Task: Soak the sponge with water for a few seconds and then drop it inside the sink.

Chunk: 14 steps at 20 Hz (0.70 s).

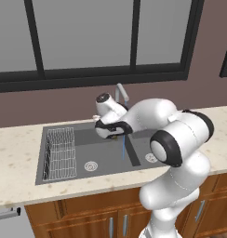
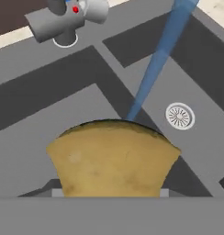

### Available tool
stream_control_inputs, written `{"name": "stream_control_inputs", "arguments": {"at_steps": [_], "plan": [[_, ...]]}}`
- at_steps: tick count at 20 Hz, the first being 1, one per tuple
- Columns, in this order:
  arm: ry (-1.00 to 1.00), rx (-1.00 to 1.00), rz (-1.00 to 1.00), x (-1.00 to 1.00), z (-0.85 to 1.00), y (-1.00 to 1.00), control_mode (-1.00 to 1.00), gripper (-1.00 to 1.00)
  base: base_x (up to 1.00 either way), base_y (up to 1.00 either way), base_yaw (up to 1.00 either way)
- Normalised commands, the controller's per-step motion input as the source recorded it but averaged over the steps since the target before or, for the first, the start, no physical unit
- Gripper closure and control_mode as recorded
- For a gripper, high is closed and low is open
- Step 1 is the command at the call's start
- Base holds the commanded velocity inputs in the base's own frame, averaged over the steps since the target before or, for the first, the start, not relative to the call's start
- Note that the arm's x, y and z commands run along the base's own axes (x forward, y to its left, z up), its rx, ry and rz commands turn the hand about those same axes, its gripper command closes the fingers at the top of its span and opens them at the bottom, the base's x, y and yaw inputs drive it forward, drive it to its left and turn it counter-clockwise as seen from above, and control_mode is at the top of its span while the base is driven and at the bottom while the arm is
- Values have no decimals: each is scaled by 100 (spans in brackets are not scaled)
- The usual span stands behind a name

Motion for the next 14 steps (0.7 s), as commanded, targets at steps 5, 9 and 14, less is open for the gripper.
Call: {"name": "stream_control_inputs", "arguments": {"at_steps": [5,9,14], "plan": [[27,10,32,0,0,0,-100,100,0,0,0],[20,3,34,0,0,14,-100,100,0,0,0],[10,0,34,0,0,22,-100,100,0,0,0]]}}
